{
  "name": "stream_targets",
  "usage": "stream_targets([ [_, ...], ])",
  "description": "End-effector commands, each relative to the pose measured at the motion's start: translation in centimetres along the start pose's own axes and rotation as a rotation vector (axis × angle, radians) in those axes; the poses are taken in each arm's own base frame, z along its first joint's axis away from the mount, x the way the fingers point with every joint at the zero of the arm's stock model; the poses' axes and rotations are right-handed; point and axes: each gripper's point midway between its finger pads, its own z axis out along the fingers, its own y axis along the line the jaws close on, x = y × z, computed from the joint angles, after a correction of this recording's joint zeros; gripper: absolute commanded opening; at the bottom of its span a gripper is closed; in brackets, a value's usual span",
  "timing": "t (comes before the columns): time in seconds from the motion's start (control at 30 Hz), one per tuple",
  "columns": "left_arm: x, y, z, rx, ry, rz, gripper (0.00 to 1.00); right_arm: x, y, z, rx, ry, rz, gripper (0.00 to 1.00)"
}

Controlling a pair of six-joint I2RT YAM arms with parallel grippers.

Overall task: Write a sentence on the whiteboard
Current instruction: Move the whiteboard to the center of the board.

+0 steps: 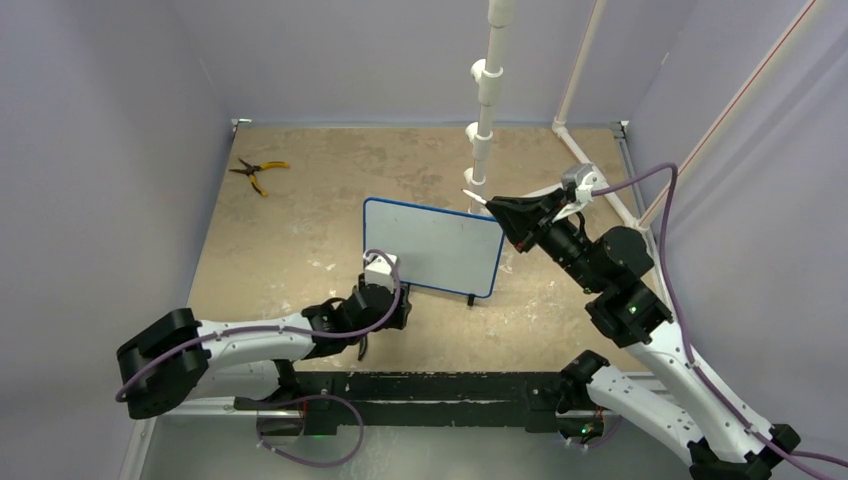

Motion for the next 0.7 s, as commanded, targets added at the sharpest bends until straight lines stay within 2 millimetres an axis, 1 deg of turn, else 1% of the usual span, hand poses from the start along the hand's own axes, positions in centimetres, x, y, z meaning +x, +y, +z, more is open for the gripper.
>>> stream_targets([
  [0.0,-4.4,-1.6,1.3,0.004,-0.166,-0.027,0.58,-1.9,0.3,-0.3,-0.006,-0.077,-0.010,0.00],
  [0.23,-4.5,-1.5,3.3,-0.027,-0.183,0.014,0.59,-2.6,0.5,-0.8,-0.009,-0.107,-0.005,0.00],
  [0.47,-3.9,-2.0,4.7,-0.008,-0.176,0.025,0.59,-2.7,0.2,-0.7,0.004,-0.109,-0.008,0.00],
  [0.57,-3.5,-2.6,5.1,0.030,-0.179,0.051,0.58,-3.0,0.4,-0.7,0.000,-0.110,-0.007,0.00],
  [0.67,-3.1,-3.6,5.6,0.090,-0.173,0.096,0.58,-3.1,0.3,-0.9,0.001,-0.114,-0.006,0.00],
])
